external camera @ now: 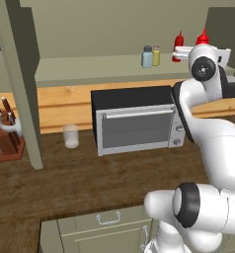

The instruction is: Put the shaker and condiment bottle from the counter next to their counterparts in the cabinet.

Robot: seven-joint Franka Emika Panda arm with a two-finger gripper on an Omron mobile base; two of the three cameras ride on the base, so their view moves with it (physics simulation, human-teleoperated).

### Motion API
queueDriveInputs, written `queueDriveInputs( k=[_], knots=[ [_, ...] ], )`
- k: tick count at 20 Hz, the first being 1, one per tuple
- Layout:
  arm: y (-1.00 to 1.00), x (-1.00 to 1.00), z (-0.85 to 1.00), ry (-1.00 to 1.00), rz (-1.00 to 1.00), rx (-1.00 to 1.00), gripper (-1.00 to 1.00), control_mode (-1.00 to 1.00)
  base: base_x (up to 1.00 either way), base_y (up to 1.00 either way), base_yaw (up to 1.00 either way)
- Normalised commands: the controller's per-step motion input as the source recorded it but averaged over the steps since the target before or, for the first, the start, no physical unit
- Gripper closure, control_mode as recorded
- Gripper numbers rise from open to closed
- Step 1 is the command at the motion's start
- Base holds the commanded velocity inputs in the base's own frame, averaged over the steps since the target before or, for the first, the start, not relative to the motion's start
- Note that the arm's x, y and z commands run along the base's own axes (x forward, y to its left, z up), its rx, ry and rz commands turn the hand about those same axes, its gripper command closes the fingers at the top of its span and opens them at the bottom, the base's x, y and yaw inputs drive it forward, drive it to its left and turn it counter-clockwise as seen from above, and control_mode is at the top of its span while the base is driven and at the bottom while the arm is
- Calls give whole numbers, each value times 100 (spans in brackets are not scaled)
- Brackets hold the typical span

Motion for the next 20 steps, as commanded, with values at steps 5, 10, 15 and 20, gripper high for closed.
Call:
queueDriveInputs(
  k=[5, 10, 15, 20],
  knots=[
    [-5, 28, -8, 0, 0, 0, 100, -100, 0, 0, 0],
    [-4, 29, -7, 0, 0, 0, 100, -100, 0, 0, 0],
    [-4, 28, -7, 0, 0, 0, 100, -100, 0, 0, 0],
    [-3, 28, -6, 0, 0, 0, 100, -100, 0, 0, 0]
  ],
)
